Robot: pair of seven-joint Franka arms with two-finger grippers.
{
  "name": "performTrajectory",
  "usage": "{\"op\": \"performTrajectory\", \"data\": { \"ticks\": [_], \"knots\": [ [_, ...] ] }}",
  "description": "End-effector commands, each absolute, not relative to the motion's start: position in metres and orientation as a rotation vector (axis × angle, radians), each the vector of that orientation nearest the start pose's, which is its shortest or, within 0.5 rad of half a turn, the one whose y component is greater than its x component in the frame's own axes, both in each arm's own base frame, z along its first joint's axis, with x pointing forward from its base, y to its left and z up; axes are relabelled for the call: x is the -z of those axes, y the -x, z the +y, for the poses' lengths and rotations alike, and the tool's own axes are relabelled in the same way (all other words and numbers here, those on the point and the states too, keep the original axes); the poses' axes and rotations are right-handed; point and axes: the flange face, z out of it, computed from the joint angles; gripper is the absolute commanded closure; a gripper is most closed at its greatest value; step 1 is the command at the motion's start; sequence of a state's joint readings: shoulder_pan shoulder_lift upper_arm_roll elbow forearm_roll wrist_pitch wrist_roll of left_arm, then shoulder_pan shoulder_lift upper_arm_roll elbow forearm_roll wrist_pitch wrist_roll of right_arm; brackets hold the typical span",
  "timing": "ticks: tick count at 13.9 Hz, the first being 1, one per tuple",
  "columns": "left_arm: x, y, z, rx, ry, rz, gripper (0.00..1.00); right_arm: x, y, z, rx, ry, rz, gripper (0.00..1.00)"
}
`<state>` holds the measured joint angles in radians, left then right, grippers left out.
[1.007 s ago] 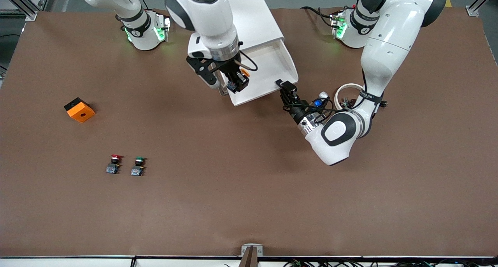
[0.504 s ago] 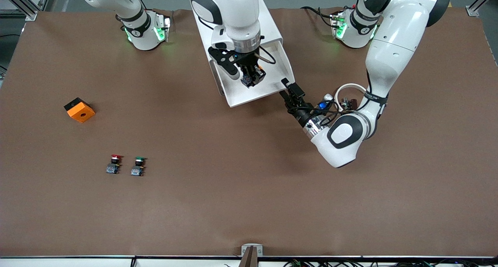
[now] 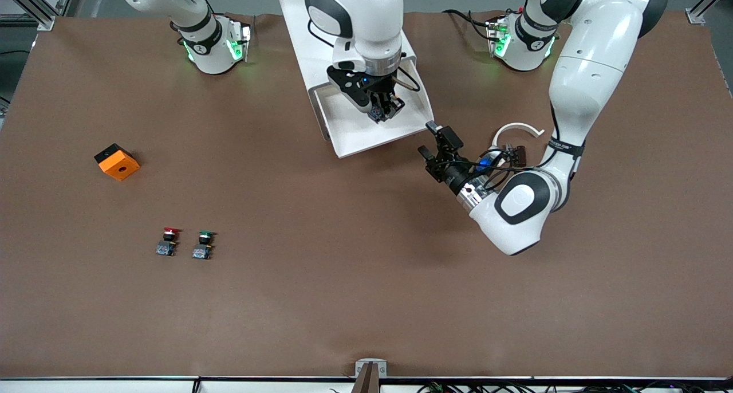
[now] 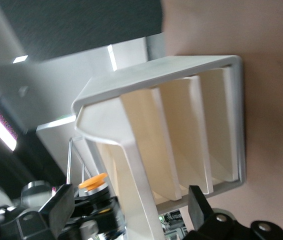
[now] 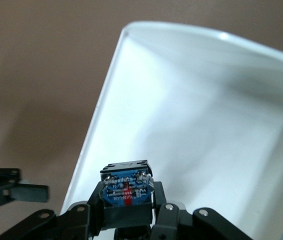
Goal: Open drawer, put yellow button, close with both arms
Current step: 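Carry the yellow button over the open drawer with the right gripper, then lower the button into the drawer while the left gripper releases the drawer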
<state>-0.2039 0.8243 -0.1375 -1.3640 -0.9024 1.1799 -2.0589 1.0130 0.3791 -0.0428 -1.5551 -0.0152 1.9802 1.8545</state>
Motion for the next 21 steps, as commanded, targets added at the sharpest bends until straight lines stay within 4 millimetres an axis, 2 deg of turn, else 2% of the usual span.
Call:
{"op": "performTrajectory", "data": {
  "ticks": [1,4,5,9,11,13,14,15,17,18,20,21],
  "knots": [
    [-0.273,-0.584,-0.278,2.068,-1.931,2.04,0.0,-0.427,-0.38,0.571,0.116,2.791,1.31,1.0],
    [-0.288,-0.596,-0.261,1.871,-2.176,1.747,0.0,-0.421,-0.377,0.575,0.122,2.798,1.298,1.0],
    [-0.3,-0.598,-0.261,1.791,-2.265,1.659,0.0,-0.421,-0.377,0.575,0.122,2.798,1.298,1.0],
    [-0.325,-0.595,-0.266,1.564,-2.561,1.3,0.0,-0.418,-0.372,0.578,0.119,2.804,1.294,1.0],
    [-0.327,-0.59,-0.282,1.418,-2.73,1.205,0.0,-0.409,-0.369,0.581,0.122,2.806,1.32,1.0],
    [-0.338,-0.587,-0.3,1.269,-2.903,1.053,0.0,-0.398,-0.367,0.585,0.129,2.817,1.329,1.0],
    [-0.34,-0.587,-0.31,1.179,-2.96,1.038,0.0,-0.397,-0.368,0.584,0.129,2.819,1.329,1.0],
    [-0.351,-0.588,-0.321,1.038,-3.015,1.016,0.0,-0.396,-0.367,0.585,0.128,2.821,1.328,1.0],
    [-0.358,-0.593,-0.336,0.836,-3.056,0.99,0.0,-0.395,-0.371,0.582,0.125,2.819,1.339,0.01],
    [-0.357,-0.595,-0.343,0.76,-3.069,0.979,0.0,-0.397,-0.37,0.583,0.128,2.827,1.318,0.0],
    [-0.36,-0.6,-0.351,0.616,-3.105,0.953,0.0,-0.425,-0.394,0.577,0.115,2.759,1.351,0.0],
    [-0.363,-0.599,-0.356,0.582,-3.115,0.932,0.0,-0.432,-0.4,0.575,0.108,2.765,1.339,0.0]
  ]
}}
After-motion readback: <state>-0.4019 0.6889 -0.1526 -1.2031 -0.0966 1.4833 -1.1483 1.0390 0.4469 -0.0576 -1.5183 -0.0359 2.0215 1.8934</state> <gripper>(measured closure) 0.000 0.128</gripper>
